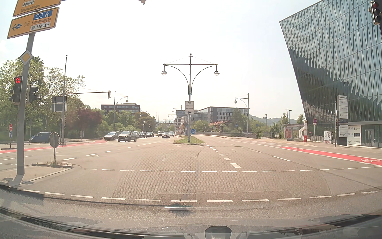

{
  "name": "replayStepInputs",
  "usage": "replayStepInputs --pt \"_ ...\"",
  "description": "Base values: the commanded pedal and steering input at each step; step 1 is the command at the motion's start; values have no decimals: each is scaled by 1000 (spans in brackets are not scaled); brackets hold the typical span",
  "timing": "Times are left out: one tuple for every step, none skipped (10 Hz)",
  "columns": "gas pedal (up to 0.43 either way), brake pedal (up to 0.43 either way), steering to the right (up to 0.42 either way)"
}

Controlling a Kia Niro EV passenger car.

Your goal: Follow the waypoints while adhering to traffic rules and regulations

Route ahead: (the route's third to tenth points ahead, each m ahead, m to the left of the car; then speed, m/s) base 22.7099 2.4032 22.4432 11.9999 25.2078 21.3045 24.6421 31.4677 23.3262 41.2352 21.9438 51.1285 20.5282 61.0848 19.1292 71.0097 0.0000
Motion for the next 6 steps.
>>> replayStepInputs --pt "0 280 -6" --pt "0 280 -6" --pt "0 280 -6" --pt "0 280 -6" --pt "0 280 -6" --pt "0 280 -6"
